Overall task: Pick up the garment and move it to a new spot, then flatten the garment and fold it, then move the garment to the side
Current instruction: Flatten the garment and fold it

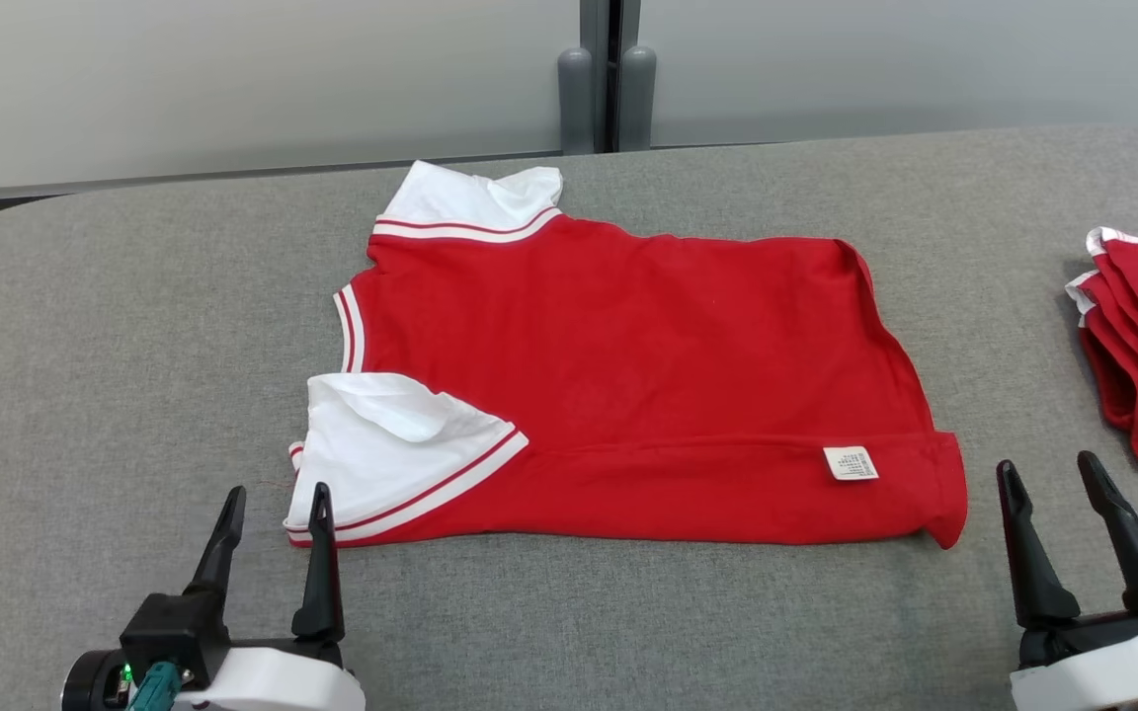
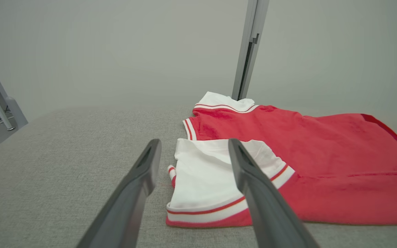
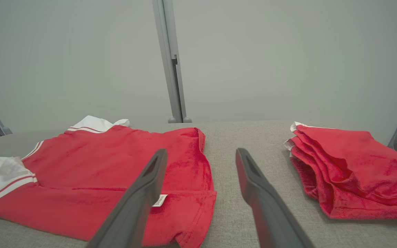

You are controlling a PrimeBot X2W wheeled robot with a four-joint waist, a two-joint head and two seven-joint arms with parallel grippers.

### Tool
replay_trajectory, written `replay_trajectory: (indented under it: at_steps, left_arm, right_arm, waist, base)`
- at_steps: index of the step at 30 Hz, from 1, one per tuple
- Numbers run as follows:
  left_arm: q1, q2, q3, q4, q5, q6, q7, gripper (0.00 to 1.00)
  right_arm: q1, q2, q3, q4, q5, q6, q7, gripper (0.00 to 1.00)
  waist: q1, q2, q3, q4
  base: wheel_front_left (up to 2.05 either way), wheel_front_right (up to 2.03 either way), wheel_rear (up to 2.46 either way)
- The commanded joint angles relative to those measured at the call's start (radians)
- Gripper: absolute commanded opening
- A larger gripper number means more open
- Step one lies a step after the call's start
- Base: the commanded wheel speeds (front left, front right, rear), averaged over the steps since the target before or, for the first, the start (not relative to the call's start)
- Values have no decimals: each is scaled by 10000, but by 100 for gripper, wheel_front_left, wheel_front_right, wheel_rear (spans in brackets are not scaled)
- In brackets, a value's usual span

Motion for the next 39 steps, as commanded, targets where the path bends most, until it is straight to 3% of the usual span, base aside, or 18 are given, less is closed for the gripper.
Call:
replay_trajectory:
  at_steps: [1,13,19,20,21,22,23,31,39]
  left_arm:
    - [-265,19,-27,148,-76,-57,54,100]
    - [-1453,-307,-117,3147,-1288,-816,254,100]
    - [-1955,-371,-106,3958,-1736,-1199,276,100]
    - [-2021,-366,-116,4045,-1773,-1243,263,96]
    - [-2083,-372,-125,4125,-1834,-1308,281,50]
    - [-2136,-354,-115,4166,-1825,-1306,214,24]
    - [-2177,-329,-104,4194,-1788,-1276,173,0]
    - [-1666,-269,18,3671,-2003,-1210,-130,0]
    - [-176,-153,-152,2556,-2099,-945,578,0]
  right_arm:
    - [-140,-45,81,132,65,0,50,100]
    - [-1118,50,1360,3165,896,0,-237,100]
    - [-1741,-53,2037,4052,1546,0,-353,98]
    - [-1821,-103,2128,4135,1612,0,-373,73]
    - [-1912,-124,2264,4179,1749,0,-401,51]
    - [-1980,-145,2364,4215,1848,0,-418,51]
    - [-2038,-198,2429,4252,1928,0,-455,0]
    - [-1800,-639,2509,4149,2436,-1,-686,0]
    - [-772,-850,2246,3909,2504,-5,-663,0]
  waist:
    - [0,-1,100,40]
    - [0,-1,964,142]
    - [0,-1,1121,141]
    - [0,-1,1137,141]
    - [0,-1,1155,147]
    - [0,-1,1163,151]
    - [0,-1,1168,158]
    - [0,-1,947,238]
    - [0,-1,380,276]
  base:
    - [0,0,0]
    - [0,0,0]
    - [0,0,0]
    - [0,0,0]
    - [0,0,0]
    - [0,0,0]
    - [0,0,0]
    - [0,0,0]
    - [0,0,0]
